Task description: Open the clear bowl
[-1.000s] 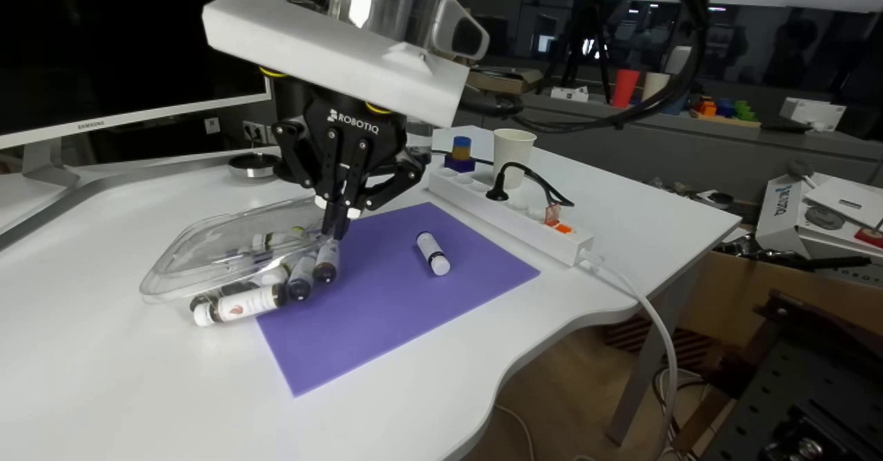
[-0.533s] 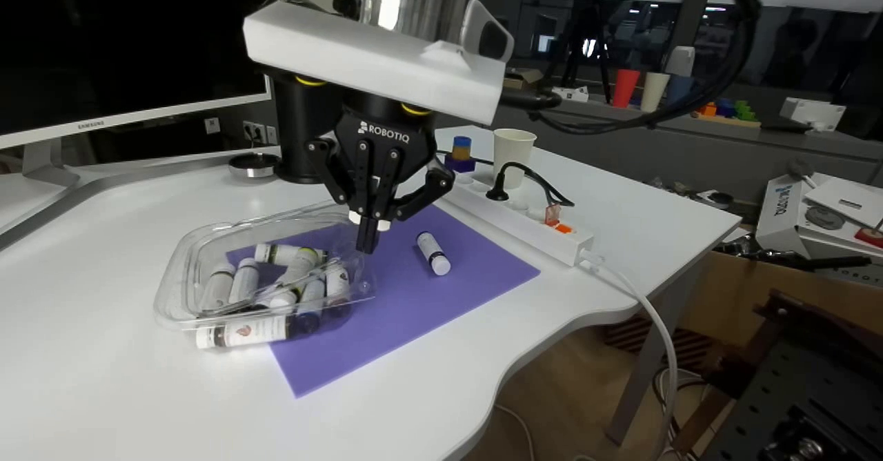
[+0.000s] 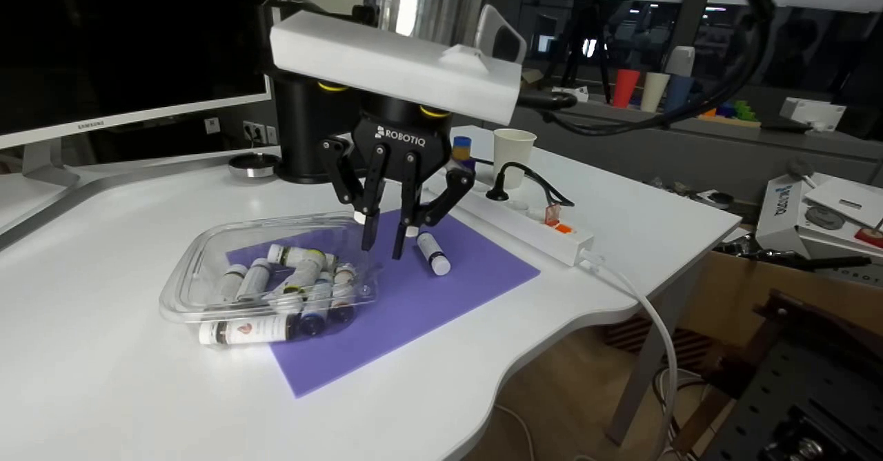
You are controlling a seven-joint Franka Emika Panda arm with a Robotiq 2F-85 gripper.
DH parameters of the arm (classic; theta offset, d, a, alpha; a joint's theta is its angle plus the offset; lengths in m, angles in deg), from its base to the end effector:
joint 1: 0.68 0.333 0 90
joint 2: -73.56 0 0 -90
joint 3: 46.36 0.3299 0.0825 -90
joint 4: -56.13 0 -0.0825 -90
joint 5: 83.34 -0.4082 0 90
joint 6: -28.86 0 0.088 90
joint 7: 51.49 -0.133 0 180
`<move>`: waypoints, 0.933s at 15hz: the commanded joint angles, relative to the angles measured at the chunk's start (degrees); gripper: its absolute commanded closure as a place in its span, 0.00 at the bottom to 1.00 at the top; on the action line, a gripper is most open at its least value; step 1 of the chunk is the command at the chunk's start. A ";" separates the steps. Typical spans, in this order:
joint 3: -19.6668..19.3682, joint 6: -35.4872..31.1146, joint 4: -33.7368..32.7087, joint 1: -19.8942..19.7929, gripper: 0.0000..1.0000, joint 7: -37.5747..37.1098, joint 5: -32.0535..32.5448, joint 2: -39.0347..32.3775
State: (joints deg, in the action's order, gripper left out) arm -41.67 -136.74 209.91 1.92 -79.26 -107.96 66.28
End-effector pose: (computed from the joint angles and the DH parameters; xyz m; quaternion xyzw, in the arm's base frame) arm 0.4271 0.0342 0.1633 -0.9239 0.3750 -0.0162 0.0746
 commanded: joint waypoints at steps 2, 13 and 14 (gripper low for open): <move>-0.97 -0.47 0.38 0.93 1.00 -1.75 0.64 0.58; -0.07 0.74 -0.16 0.97 0.27 0.06 -0.62 -1.08; -0.06 0.75 -0.19 1.02 0.19 0.09 -0.61 -1.30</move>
State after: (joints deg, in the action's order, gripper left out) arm -41.63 -136.74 209.91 2.53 -79.13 -108.07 65.04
